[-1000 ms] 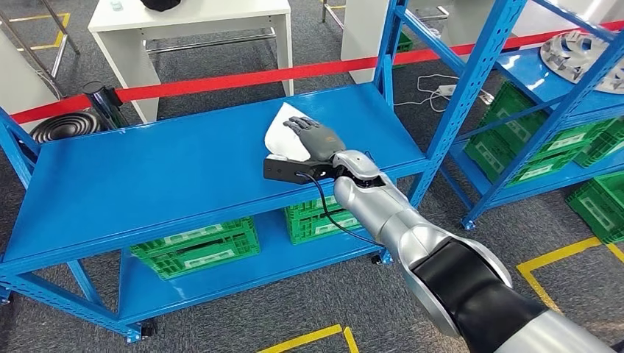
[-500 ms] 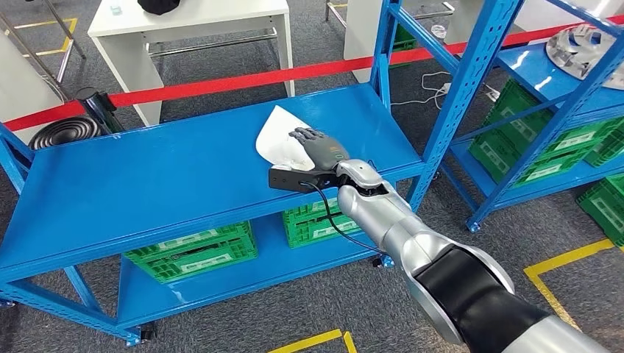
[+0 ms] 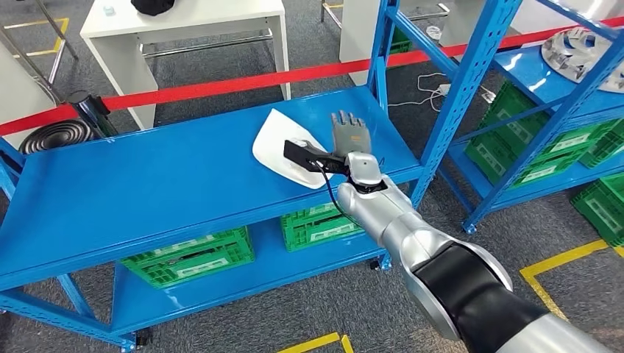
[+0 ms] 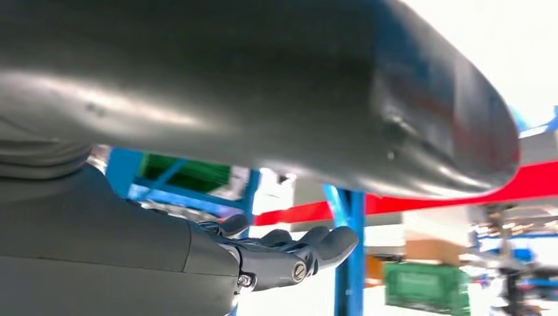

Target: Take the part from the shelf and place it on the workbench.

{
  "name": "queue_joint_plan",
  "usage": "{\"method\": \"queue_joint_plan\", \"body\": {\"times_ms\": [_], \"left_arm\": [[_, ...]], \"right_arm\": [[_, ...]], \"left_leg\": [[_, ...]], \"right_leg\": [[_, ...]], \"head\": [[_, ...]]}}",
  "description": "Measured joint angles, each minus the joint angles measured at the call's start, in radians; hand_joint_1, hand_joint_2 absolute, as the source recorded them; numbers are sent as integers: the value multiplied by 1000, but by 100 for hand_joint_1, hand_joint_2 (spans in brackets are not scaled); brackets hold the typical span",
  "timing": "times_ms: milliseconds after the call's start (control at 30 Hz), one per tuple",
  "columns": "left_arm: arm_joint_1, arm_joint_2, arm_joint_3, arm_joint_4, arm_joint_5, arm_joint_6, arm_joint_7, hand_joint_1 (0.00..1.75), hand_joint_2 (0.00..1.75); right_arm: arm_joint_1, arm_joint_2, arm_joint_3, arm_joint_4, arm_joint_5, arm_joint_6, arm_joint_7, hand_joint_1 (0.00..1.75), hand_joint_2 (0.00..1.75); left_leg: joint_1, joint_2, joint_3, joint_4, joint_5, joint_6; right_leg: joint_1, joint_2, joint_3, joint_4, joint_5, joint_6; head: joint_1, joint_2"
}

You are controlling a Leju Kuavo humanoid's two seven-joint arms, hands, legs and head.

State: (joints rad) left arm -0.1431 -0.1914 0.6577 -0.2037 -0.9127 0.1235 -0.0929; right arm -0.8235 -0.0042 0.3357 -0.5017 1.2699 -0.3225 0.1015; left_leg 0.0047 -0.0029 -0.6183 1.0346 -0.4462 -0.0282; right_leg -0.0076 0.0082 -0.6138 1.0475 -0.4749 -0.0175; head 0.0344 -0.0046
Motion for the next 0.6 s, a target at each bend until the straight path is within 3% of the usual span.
{"method": "queue_joint_plan", "body": {"times_ms": [67,200,367,500,600], "left_arm": [[0,-2,2,0,-2,2,0,0,0],[1,-5,3,0,-3,2,1,0,0],[0,-6,4,0,-8,2,7,0,0],[0,-6,4,0,-13,2,16,0,0],[0,-6,5,0,-13,2,16,0,0]], "right_arm": [[2,0,-25,1,2,-21,22,0,0],[4,0,-63,4,1,-35,33,0,0],[10,0,-122,7,-51,-42,16,0,0],[20,0,-180,11,-85,-34,-29,0,175],[23,1,-207,14,-98,-23,-58,0,175]], "left_leg": [[-1,-2,0,-1,1,3],[-2,-4,0,-1,0,12],[-2,-4,0,-1,-1,15],[-2,-4,1,-1,-1,17],[-2,-4,1,-1,-1,17]], "right_leg": [[0,-2,4,-5,1,-1],[-1,-4,10,-15,5,9],[-1,-3,12,-20,7,17],[-1,-4,12,-20,7,19],[-1,-4,12,-19,7,19]], "head": [[0,0],[0,0],[0,0],[0,0],[0,0]]}}
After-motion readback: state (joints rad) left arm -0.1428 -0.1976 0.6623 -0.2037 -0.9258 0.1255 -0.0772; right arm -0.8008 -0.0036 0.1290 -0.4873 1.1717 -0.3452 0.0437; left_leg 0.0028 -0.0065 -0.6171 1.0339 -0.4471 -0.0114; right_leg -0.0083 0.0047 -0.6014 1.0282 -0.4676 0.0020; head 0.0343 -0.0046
